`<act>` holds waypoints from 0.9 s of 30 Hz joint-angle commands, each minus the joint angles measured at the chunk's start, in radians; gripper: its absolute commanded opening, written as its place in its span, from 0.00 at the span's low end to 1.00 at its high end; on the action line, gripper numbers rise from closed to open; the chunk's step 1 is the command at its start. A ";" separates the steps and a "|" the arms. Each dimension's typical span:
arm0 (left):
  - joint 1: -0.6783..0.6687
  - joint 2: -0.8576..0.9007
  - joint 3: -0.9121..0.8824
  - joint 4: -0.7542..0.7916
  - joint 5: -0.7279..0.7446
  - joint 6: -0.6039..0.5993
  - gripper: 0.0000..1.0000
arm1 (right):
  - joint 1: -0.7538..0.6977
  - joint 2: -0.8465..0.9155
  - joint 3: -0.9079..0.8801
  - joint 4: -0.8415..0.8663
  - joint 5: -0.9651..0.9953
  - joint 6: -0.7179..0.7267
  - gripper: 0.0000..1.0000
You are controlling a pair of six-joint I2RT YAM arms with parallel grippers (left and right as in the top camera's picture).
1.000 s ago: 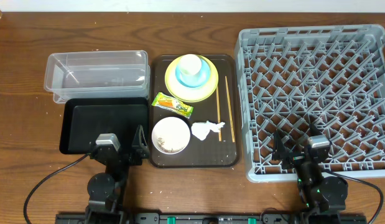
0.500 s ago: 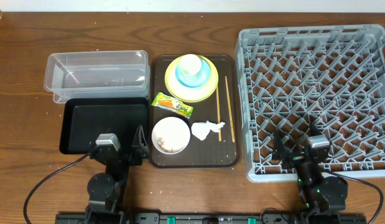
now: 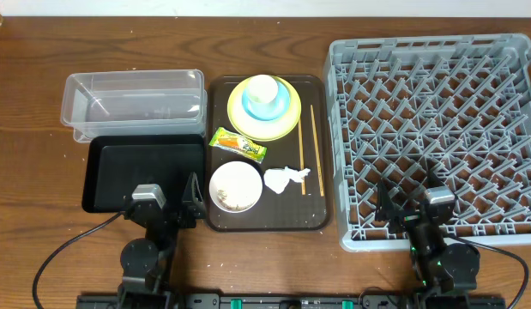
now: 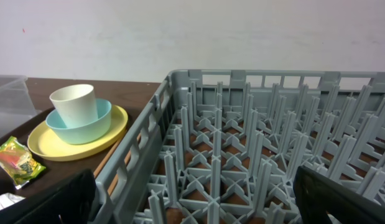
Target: Sort waste into correct bins and load items into the dishwasher rack
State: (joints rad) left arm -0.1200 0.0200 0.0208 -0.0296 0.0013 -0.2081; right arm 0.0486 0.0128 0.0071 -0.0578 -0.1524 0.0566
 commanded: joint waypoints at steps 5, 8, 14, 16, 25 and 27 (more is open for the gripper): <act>-0.004 0.004 -0.017 -0.044 -0.008 0.013 0.95 | -0.009 0.000 -0.002 -0.004 0.010 -0.009 0.99; -0.004 0.004 -0.017 -0.043 -0.008 0.013 0.95 | -0.009 0.000 -0.002 -0.004 0.010 -0.009 0.99; -0.004 0.004 -0.017 -0.043 -0.008 0.013 0.95 | -0.009 0.000 -0.002 -0.004 0.010 -0.009 0.99; -0.004 0.004 -0.017 -0.043 -0.008 0.013 0.95 | -0.009 0.000 -0.002 -0.004 0.010 -0.009 0.99; -0.004 0.003 -0.002 -0.038 0.096 -0.014 0.95 | -0.009 0.000 -0.002 -0.004 0.010 -0.009 0.99; -0.004 0.004 0.024 -0.061 0.161 -0.016 0.95 | -0.009 0.000 -0.002 -0.004 0.010 -0.009 0.99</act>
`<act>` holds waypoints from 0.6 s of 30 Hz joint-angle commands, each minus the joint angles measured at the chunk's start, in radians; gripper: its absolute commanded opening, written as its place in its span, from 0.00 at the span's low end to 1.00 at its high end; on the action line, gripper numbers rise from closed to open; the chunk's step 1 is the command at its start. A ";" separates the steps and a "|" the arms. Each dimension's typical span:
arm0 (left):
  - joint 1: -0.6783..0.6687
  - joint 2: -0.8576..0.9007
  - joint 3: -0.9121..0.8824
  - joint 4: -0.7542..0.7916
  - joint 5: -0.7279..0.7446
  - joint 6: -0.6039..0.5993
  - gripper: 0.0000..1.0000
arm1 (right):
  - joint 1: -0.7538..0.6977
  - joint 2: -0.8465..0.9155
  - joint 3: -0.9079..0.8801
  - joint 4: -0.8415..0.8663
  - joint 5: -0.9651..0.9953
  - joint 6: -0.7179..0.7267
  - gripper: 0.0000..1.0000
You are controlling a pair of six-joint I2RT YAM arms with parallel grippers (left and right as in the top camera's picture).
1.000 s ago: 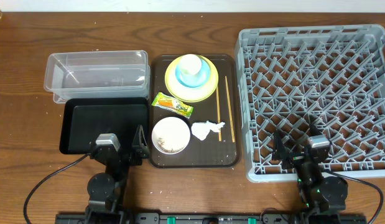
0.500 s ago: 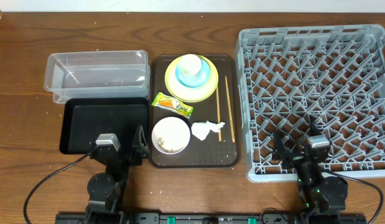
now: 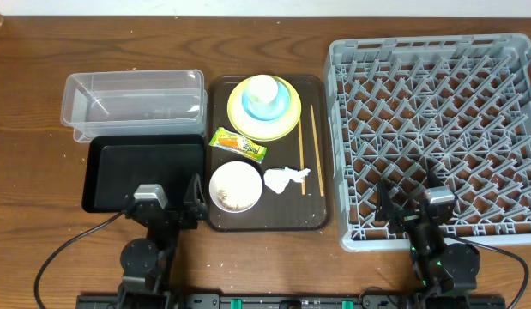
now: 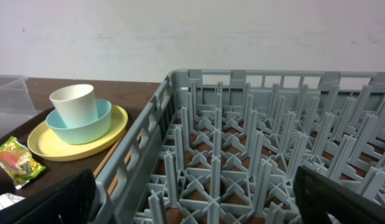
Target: Sort waste into correct bins and load items into the dishwasher rack
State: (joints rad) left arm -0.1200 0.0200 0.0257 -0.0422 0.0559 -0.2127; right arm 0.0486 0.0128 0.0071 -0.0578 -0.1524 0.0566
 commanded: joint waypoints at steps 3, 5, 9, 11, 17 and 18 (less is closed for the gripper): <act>-0.004 0.006 0.091 -0.173 0.118 -0.046 0.95 | -0.009 0.000 -0.002 -0.004 0.010 -0.009 0.99; -0.004 0.024 0.153 -0.277 0.118 -0.056 0.95 | -0.009 0.000 -0.002 -0.004 0.010 -0.009 0.99; -0.004 0.110 0.315 -0.459 0.117 -0.055 0.95 | -0.009 0.000 -0.002 -0.004 0.010 -0.009 0.99; -0.004 0.185 0.414 -0.520 0.117 -0.054 0.95 | -0.009 0.000 -0.002 -0.004 0.010 -0.009 0.99; -0.004 0.546 0.805 -0.782 0.120 -0.012 0.98 | -0.009 0.000 -0.002 -0.004 0.010 -0.009 0.99; -0.004 0.612 0.874 -0.853 0.120 0.004 0.98 | -0.009 0.000 -0.002 -0.004 0.010 -0.009 0.99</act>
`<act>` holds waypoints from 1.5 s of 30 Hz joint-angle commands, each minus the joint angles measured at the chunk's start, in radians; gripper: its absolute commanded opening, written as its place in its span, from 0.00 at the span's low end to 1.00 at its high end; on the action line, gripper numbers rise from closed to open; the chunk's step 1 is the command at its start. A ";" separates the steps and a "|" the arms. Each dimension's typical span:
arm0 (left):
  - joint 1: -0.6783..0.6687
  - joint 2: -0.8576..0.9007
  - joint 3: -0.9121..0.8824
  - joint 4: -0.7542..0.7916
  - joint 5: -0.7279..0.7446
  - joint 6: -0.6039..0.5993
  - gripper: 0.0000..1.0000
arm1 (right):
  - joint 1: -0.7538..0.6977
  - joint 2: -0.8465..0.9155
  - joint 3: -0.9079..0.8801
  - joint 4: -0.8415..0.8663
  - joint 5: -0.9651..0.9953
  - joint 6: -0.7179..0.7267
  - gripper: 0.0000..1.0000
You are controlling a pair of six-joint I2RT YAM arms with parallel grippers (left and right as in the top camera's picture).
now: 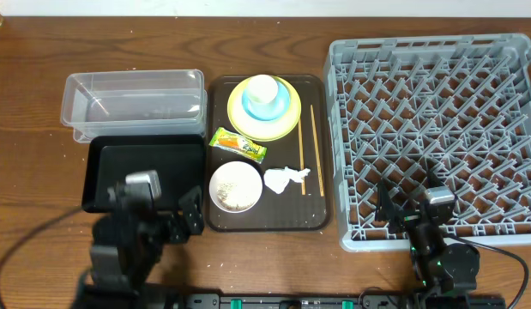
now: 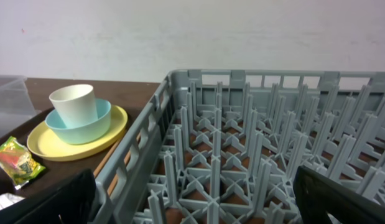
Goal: Sort waste into correct bins and load items into the dishwasher rack
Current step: 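Reach the left gripper to the pink rice bowl and grasp its rim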
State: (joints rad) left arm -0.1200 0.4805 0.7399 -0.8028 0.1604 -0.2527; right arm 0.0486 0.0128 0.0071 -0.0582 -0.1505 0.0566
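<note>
A brown tray (image 1: 313, 216) carries a yellow plate (image 1: 286, 125) with a light blue bowl (image 1: 280, 106) and a white cup (image 1: 262, 88) stacked on it. Also on it are a green wrapper (image 1: 238, 144), a white bowl (image 1: 236, 186) with food residue, a crumpled tissue (image 1: 285, 179) and two chopsticks (image 1: 314, 150). The grey dishwasher rack (image 1: 437, 112) is at the right. My right gripper (image 1: 419, 204) hangs open over the rack's near edge (image 2: 195, 193), holding nothing. Blurred, my left gripper (image 1: 162, 221) is over the near edge of the black bin (image 1: 145, 167), open and holding nothing.
A clear plastic bin (image 1: 132, 103) stands behind the black bin at the left. The right wrist view shows the cup (image 2: 73, 104), plate (image 2: 74, 146) and wrapper (image 2: 17, 162) to the left of the rack wall (image 2: 142, 140). Cables run along the table's front edge.
The left arm has shifted a little to the left and toward the near edge, and looks larger and blurred in the overhead view. The right arm and all objects are unchanged.
At both earlier moments the two arms stood still at the table's front edge, grippers open, and every item lay where it lies now. Only the left arm has since changed its pose.
</note>
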 commanded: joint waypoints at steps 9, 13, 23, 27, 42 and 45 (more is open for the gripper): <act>-0.004 0.698 0.560 -0.568 0.036 0.072 0.98 | -0.009 0.000 -0.002 -0.003 0.008 -0.009 0.99; -0.004 0.815 0.555 -0.595 0.129 0.073 0.81 | -0.009 0.000 -0.002 -0.003 0.008 -0.009 0.99; -0.091 0.883 0.531 -0.513 0.150 0.005 0.06 | -0.009 0.000 -0.002 -0.003 0.008 -0.009 0.99; -0.208 0.883 0.512 -0.436 0.045 -0.090 0.12 | -0.009 0.000 -0.002 -0.003 0.008 -0.009 0.99; -0.562 0.906 0.407 -0.156 -0.206 -0.243 0.36 | -0.009 0.000 -0.002 -0.003 0.008 -0.009 0.99; -0.582 0.927 0.378 -0.093 -0.207 -0.243 0.36 | -0.009 0.000 -0.002 -0.003 0.008 -0.009 0.99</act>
State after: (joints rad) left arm -0.6868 1.3815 1.1442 -0.9173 -0.0036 -0.4759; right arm 0.0486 0.0151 0.0071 -0.0586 -0.1478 0.0566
